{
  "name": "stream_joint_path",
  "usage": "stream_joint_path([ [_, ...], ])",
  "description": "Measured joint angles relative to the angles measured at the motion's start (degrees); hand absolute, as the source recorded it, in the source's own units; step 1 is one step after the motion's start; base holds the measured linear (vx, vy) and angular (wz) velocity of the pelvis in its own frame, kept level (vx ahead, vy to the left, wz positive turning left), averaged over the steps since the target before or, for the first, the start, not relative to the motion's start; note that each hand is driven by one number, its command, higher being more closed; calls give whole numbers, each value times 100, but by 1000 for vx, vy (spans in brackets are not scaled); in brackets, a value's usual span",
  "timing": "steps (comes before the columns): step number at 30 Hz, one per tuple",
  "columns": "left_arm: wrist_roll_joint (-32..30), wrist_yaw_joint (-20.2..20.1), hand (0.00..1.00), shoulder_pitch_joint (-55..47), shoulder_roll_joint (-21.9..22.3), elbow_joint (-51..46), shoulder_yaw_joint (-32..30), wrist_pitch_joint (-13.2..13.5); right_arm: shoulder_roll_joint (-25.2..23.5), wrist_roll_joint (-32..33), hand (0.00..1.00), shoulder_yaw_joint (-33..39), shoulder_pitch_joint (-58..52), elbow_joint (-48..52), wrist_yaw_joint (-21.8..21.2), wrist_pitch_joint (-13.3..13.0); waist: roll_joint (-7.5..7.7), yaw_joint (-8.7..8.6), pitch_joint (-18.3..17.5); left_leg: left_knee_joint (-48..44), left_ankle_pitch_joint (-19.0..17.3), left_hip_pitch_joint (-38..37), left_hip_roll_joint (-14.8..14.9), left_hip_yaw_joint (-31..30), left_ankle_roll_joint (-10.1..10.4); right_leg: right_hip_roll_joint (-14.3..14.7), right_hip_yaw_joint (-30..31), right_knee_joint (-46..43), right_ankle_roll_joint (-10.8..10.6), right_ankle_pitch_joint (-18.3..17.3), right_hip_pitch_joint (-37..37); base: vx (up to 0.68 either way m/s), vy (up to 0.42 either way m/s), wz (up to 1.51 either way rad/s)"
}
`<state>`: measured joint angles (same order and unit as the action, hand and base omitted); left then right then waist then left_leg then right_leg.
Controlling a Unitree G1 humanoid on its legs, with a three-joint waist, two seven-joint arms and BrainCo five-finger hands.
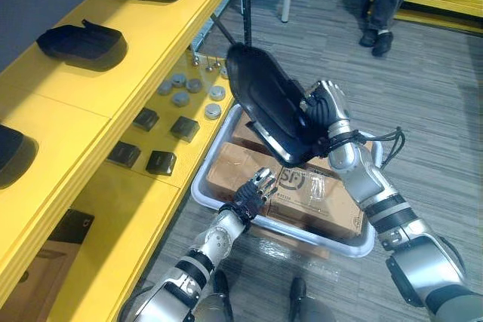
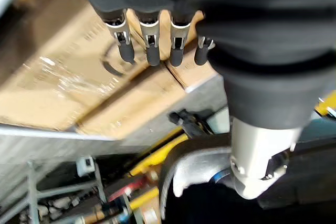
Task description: Walk over and take plastic housings, then place them on the shelf
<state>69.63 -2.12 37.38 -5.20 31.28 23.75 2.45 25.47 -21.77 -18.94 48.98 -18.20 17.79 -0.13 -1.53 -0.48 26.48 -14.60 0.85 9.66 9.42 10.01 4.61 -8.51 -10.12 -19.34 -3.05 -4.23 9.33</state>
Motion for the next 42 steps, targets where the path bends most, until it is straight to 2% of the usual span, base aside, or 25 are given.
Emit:
stream_joint_path([
  [2, 97, -93, 0, -48, -2, -444, -125, 380, -205, 23, 100, 104, -392, 252, -22, -125, 92, -26, -64, 177, 43, -171, -30, 54, 7, 3, 8, 97, -6, 6, -110, 70, 23, -9],
  [3, 113, -121, 0, -240, -24, -734, -273, 640, -327, 71, 100, 198, -634, 516, -31, -256, 139, -98, -117, 286, 58, -282, -41, 93, 11, 9, 26, 169, -12, 11, -184, 80, 27, -7],
  [4, 87, -120, 0, -352, -57, -916, -257, 746, -338, 72, 100, 226, -777, 668, -22, -351, 142, -131, -125, 328, 58, -351, -44, 93, 11, 13, 17, 235, -20, 19, -263, 79, 27, -4],
  [6, -98, -56, 0, -622, -57, -1239, -194, 896, -384, 142, 100, 267, -1072, 893, -22, -474, 153, -139, -245, 453, 63, -464, -56, 112, 21, 25, 13, 339, -30, 27, -362, 90, 24, -1],
  [9, -389, 89, 0, -1120, -50, -1715, -148, 1010, -562, 302, 100, 322, -1575, 1228, -24, -519, 167, -147, -549, 674, 78, -693, -88, 146, 38, 41, -6, 522, -44, 37, -553, 107, 23, -3],
  [13, -833, 239, 0, -1690, -48, -2423, -140, 974, -588, 516, 100, 322, -2113, 1738, -19, -614, 160, -150, -903, 905, 85, -945, -131, 189, 45, 41, -23, 713, -58, 44, -782, 115, 37, -3],
  [16, -1406, 659, 0, -1994, -49, -2776, -122, 666, -590, 699, 100, 316, -2577, 1981, 24, -700, 166, -147, -1121, 1045, 85, -1154, -156, 217, 46, 26, -35, 853, -71, 51, -988, 59, 40, -1],
  [17, -1643, 852, 0, -2049, -62, -2801, -86, 463, -586, 708, 100, 316, -2784, 2004, 92, -730, 166, -145, -1212, 1070, 85, -1198, -159, 215, 46, 23, -47, 903, -86, 61, -1051, 0, 0, 0],
  [18, -1758, 910, 100, -2065, -76, -2801, -76, 374, -585, 745, 100, 316, -2843, 2007, 109, -730, 165, -145, -1226, 1076, 85, -1226, -162, 216, 45, 22, -47, 904, -87, 61, -1071, 3, 30, 1],
  [20, -2072, 927, 100, -2168, -114, -2803, -54, 84, -575, 926, 100, 311, -3009, 2012, 121, -731, 165, -150, -1287, 1097, 85, -1279, -189, 216, 45, 22, -53, 949, -99, 68, -1128, -10, 18, 0],
  [25, -3175, 836, 100, -2586, -369, -2814, 539, -958, -461, 1290, 100, 58, -3697, 2677, 119, -734, 171, -167, -1584, 1182, 104, -1314, -234, 211, 36, 4, -68, 1016, -125, 84, -1163, 0, 0, 0],
  [27, -3373, 802, 100, -2723, -428, -2826, 586, -1196, -259, 1289, 100, -62, -3978, 2838, 81, -733, 169, -144, -1701, 1209, 108, -1339, -254, 202, 33, -11, -80, 1025, -128, 86, -1191, 10, 15, 3],
  [30, -3462, 803, 100, -2885, -630, -2829, 613, -1404, -213, 1322, 100, -258, -4354, 3083, 50, -733, 168, -150, -1749, 1221, 109, -1406, -277, 157, 31, -29, -119, 1042, -130, 84, -1280, -7, 27, 6],
  [33, -3482, 806, 100, -3112, -661, -2830, 691, -1404, -191, 1359, 100, -369, -4527, 3142, 7, -734, 170, -150, -1763, 1210, 110, -1403, -301, 128, 26, -57, -128, 1003, -150, 71, -1279, -32, 20, 5],
  [35, -3353, 897, 100, -3256, -668, -2829, 782, -1273, -113, 1495, 100, -422, -4587, 3173, -89, -734, 170, -145, -1767, 1190, 111, -1395, -318, 94, 24, -76, -140, 970, -163, 59, -1284, -41, 22, 8],
  [37, -3260, 1084, 100, -3408, -694, -2831, 922, -910, -32, 1606, 100, -490, -4692, 3375, -186, -734, 170, -124, -1773, 1177, 111, -1390, -328, 83, 23, -86, -146, 945, -171, 51, -1283, -30, 17, 4],
  [38, -3266, 1248, 100, -3553, -713, -2860, 997, -454, -29, 1710, 100, -490, -4695, 3454, -265, -734, 168, -114, -1805, 1172, 113, -1387, -337, 77, 20, -99, -148, 907, -179, 40, -1271, 0, 0, 0],
  [40, -3284, 1362, 100, -3675, -711, -2943, 998, -190, -22, 1811, 100, -492, -4731, 3537, -313, -744, 175, -105, -1843, 1174, 116, -1372, -340, 67, 17, -102, -158, 892, -180, 32, -1257, -6, 0, 6],
  [41, -3418, 1611, 100, -3888, -702, -3136, 909, 257, -20, 1926, 100, -492, -4808, 3671, -364, -881, 180, -80, -1923, 1156, 119, -1291, -341, -30, 14, -101, -226, 894, -178, 27, -1231, -8, -4, 18],
  [42, -3477, 1691, 100, -3947, -701, -3213, 849, 412, -23, 2027, 100, -492, -4867, 3741, -367, -952, 179, -58, -1923, 1149, 121, -1272, -343, -72, 14, -104, -277, 893, -176, 19, -1241, -2, -13, 25],
])
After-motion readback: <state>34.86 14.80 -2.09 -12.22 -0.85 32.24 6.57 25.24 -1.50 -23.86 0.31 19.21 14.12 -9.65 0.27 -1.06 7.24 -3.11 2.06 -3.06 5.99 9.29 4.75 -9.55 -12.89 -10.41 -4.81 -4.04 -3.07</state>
